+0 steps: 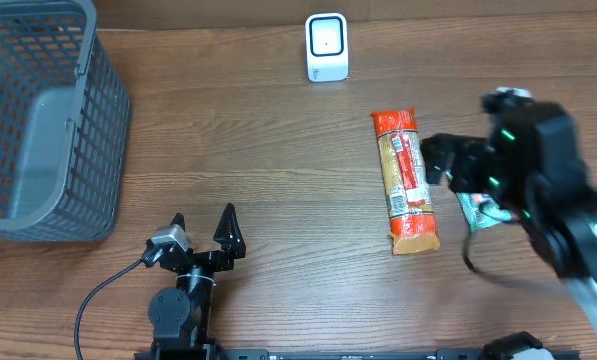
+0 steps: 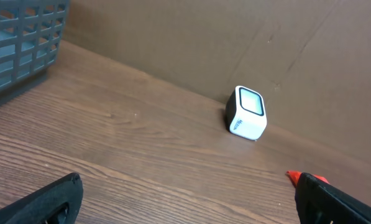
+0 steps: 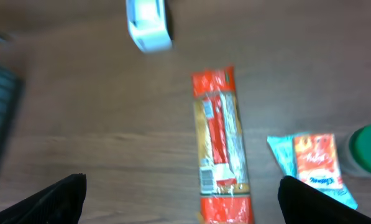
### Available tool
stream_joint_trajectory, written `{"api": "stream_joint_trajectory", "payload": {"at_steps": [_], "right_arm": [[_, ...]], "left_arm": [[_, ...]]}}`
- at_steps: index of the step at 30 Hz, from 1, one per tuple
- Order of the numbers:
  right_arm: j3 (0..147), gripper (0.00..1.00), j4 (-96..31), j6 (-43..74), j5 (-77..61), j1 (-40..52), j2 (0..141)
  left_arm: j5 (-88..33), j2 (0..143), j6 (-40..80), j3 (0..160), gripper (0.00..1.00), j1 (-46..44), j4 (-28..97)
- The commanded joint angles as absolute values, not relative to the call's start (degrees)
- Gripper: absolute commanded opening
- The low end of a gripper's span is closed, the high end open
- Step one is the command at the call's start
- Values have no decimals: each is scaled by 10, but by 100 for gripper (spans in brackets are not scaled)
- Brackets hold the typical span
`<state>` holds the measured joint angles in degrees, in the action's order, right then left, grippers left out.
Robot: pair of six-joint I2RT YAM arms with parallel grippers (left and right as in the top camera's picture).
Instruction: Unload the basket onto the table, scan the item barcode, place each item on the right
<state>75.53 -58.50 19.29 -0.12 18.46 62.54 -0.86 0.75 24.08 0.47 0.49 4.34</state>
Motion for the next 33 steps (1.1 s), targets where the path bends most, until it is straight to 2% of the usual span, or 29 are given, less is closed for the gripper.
{"api": "stream_joint_trajectory", "payload": {"at_steps": [1,7,9,11,22,33], "right_arm": [[757,100,-584,193,-1,182,548],[757,100,-585,193,-1,182,468],[758,100,-587,122,75,182,457],[758,100,-592,99,119,182,455],[756,100,-601,100,165,182,398],[653,100,-518,87,179,177,196]], "left_arm": [[-13,3,249,3,100,7,44],[-13,3,249,3,100,7,44],[-13,3,249,3,100,7,44],[-13,3,249,3,100,7,44],[-13,3,249,3,100,7,44],[-13,3,249,3,100,7,44]]}}
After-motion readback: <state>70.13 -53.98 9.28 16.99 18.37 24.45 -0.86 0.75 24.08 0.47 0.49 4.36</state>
